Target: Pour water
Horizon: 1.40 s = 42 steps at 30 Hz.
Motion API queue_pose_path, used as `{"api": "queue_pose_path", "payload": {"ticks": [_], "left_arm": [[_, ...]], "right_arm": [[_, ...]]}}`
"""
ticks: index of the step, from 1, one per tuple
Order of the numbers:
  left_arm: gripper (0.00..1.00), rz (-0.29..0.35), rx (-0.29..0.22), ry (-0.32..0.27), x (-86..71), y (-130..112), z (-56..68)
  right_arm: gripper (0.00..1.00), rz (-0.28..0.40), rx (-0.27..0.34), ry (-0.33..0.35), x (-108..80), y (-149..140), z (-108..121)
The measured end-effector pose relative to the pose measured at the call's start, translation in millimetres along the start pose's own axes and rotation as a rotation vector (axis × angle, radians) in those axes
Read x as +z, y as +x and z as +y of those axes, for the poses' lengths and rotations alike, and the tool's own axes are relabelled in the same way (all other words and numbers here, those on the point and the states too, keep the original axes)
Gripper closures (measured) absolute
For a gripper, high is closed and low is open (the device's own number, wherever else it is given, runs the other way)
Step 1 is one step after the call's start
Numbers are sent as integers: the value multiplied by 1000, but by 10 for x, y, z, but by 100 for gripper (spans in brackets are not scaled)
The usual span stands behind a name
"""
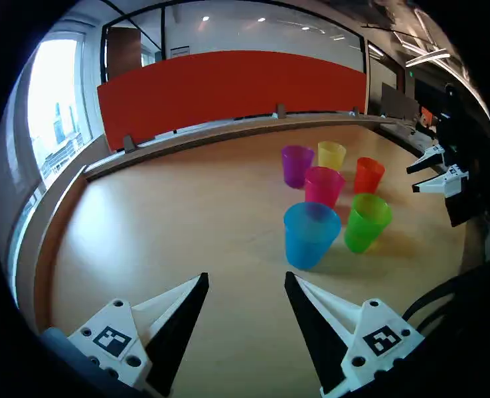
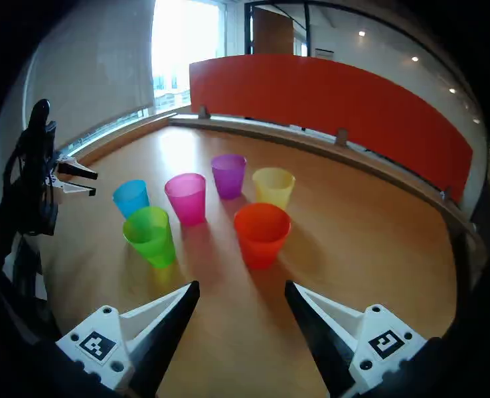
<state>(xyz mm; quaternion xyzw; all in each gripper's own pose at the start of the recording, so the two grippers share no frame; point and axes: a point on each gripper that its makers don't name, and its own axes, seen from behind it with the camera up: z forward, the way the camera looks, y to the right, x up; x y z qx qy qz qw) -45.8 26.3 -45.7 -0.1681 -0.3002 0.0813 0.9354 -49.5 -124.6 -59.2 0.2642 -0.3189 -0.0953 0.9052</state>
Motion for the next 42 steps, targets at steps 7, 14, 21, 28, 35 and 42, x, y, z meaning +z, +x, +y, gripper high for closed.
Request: {"api": "queue_pose_path", "payload": {"ticks": [7, 14, 21, 28, 35, 42], "left_arm": [[15, 55, -34, 50, -62, 53, -64], [15, 127, -69, 107, -103, 147, -110], [15, 187, -100, 168, -134, 233, -191], [15, 270, -115, 221, -190, 421, -280], [15, 337, -119, 239, -203, 581, -272], [15, 399, -170, 237, -251, 716, -283]], "right_arm": [[0, 51, -14, -76, -62, -25, 169], [0, 148, 11, -156, -124, 115, 314], [0, 236, 60, -206, -174, 273, 437], [0, 305, 105, -243, -213, 390, 566], [0, 384, 122, -302, -272, 522, 700], [0, 485, 130, -367, -419, 723, 802]]}}
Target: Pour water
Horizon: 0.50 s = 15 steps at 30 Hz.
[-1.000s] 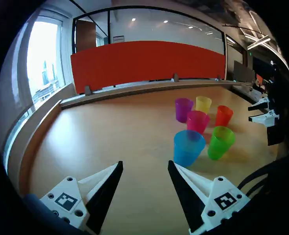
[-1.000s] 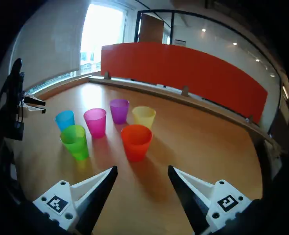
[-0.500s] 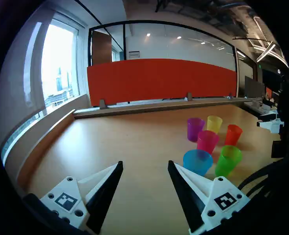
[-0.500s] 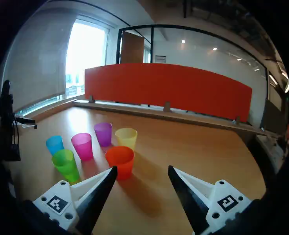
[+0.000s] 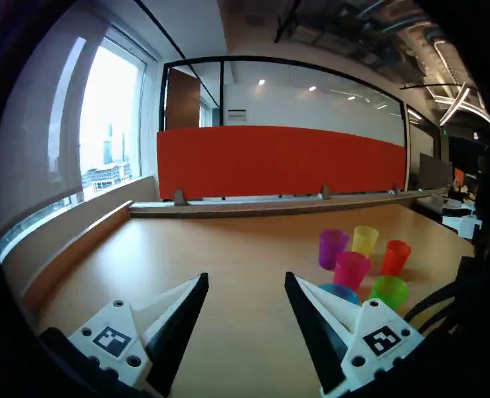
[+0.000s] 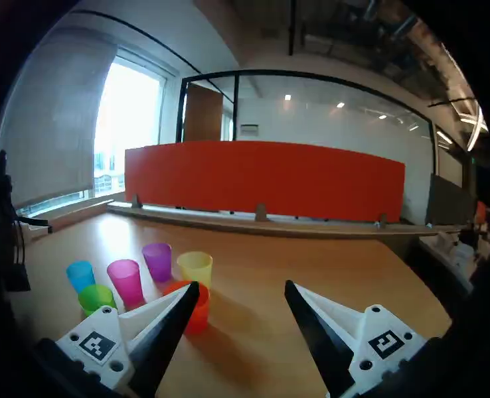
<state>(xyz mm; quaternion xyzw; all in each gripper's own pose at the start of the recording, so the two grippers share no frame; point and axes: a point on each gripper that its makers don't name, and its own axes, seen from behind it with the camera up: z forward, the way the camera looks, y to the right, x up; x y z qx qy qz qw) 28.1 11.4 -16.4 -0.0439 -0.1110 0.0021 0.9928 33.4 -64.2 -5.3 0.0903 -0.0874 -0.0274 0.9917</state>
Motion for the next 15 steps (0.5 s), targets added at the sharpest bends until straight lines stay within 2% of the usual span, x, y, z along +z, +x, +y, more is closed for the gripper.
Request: {"api": "queue_pose_path", "payload": {"ticks": [3, 8, 15], "left_arm": [[15, 35, -24, 7, -10, 88, -7], [15, 82, -50, -3, 1, 226, 47], [15, 180, -62, 8, -34, 487, 59]], "right_arm": [[0, 50, -2, -44, -28, 93, 76], [0, 95, -12, -105, -48, 132, 148], [0, 190, -24, -130, -120, 385, 106]]}}
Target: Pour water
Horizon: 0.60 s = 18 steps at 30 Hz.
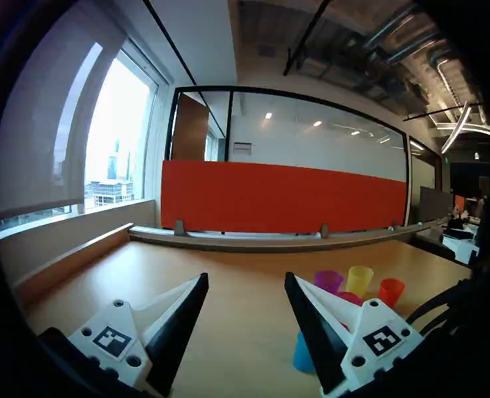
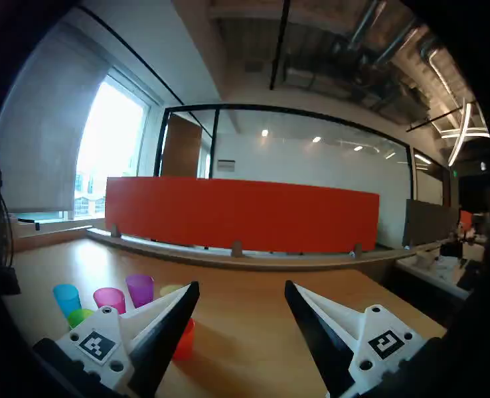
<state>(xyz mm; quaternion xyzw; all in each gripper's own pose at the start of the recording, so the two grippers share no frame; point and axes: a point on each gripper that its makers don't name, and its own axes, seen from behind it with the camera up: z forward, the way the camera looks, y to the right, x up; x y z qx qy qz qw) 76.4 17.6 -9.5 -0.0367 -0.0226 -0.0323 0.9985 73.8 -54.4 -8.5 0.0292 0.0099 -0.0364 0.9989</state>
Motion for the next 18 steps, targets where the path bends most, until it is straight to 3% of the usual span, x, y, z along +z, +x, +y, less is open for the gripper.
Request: {"api": "queue_pose_path", "payload": {"ticks": [8, 18], "left_arm": [[15, 87, 8, 33, -3, 138, -52], [16, 130, 32, 52, -9, 44, -29]], "right_arm": [[0, 81, -16, -39, -34, 256, 69], [0, 94, 55, -94, -57, 351, 354]]}}
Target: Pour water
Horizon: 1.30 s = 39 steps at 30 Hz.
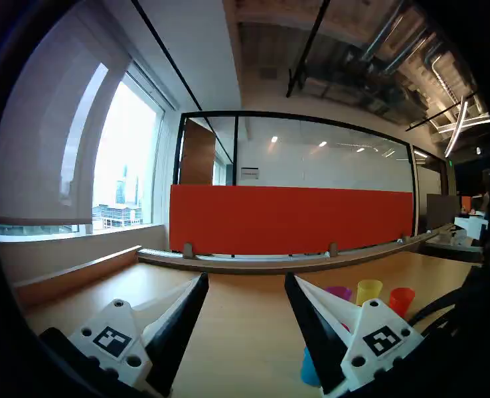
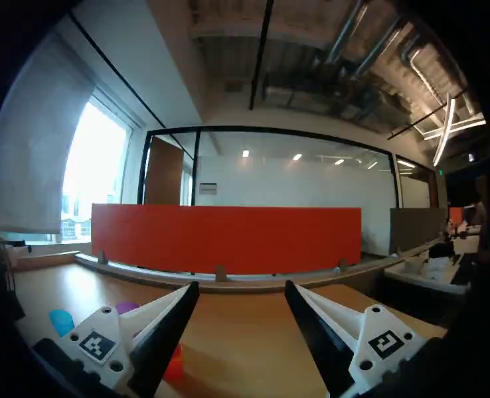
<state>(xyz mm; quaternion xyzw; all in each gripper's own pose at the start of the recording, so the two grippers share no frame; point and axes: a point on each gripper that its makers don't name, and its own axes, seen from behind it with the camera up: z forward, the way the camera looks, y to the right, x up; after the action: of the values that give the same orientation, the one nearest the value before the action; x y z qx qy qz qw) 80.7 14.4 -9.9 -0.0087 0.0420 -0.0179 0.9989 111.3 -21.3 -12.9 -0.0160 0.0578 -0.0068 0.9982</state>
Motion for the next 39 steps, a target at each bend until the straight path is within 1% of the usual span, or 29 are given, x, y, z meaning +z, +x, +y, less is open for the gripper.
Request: {"api": "queue_pose_path", "payload": {"ticks": [5, 12, 18, 26, 35, 39], "left_arm": [[16, 4, 17, 10, 7, -104, -4], [15, -10, 41, 23, -11, -285, -59], [16, -4, 33, 28, -40, -401, -95], [16, -9, 27, 44, -65, -512, -167], [15, -32, 47, 46, -41, -642, -164], [16, -43, 42, 49, -28, -703, -173]], "right_arm": [[0, 1, 14, -31, -7, 33, 98], [0, -7, 34, -44, -2, -30, 114], [0, -8, 29, -39, 16, -45, 67], [0, 7, 31, -36, 14, 37, 27], [0, 9, 28, -36, 29, 52, 12], [1, 9, 26, -38, 35, 70, 19]]}}
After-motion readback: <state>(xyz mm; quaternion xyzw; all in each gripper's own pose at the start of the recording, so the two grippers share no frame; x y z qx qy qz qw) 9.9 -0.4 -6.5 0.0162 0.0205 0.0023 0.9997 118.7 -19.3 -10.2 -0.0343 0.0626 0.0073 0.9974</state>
